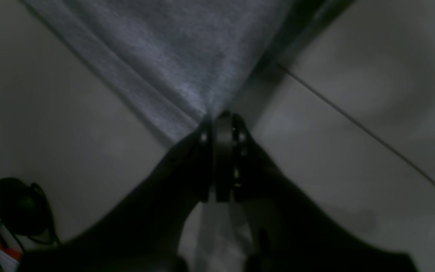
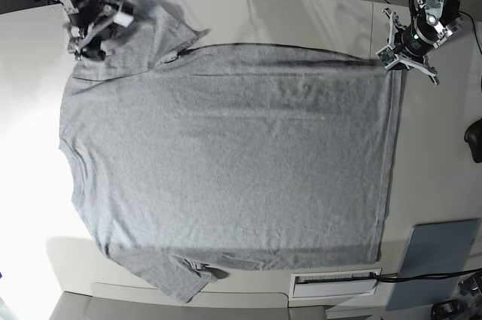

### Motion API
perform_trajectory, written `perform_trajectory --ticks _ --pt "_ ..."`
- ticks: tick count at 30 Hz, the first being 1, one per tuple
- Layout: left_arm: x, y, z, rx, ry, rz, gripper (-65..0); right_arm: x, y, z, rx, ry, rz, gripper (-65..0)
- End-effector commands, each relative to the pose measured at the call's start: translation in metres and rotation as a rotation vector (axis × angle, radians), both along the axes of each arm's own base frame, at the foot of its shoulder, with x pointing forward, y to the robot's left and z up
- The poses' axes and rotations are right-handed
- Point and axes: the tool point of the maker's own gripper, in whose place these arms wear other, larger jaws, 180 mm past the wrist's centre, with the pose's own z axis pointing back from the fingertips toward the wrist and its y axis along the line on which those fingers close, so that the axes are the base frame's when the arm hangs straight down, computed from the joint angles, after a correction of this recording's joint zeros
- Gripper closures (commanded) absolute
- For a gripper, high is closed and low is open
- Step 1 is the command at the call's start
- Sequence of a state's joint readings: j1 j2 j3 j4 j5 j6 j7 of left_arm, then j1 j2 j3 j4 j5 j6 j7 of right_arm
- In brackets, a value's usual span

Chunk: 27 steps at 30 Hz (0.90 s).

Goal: Fold the T-shirt properly
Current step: 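Lift the shoulder corners with both grippers and fold them toward the hem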

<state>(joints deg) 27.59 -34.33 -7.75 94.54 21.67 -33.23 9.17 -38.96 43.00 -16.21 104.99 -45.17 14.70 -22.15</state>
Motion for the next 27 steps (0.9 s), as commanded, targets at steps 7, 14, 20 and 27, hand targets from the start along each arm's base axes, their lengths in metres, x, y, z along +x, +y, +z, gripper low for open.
perform_trajectory --ticks 7,14,20,27 --pt "-0.027 0.002 -0.016 0.028 0.119 -0.027 0.0 -0.004 0.02 -0.015 0.041 0.068 0.018 -36.6" --pt "-0.026 -0.007 -0.013 -0.038 0.116 -0.002 0.0 -0.009 0.022 -0.021 0.045 0.133 0.034 -36.6" --pt "-0.025 -0.013 -0.011 -0.091 0.114 0.019 0.0 -0.007 0.014 -0.033 0.062 0.165 0.012 -36.5" --pt "-0.025 -0.013 -0.011 -0.09 0.114 0.019 0.0 -0.005 0.011 -0.033 0.054 0.162 0.012 -16.9"
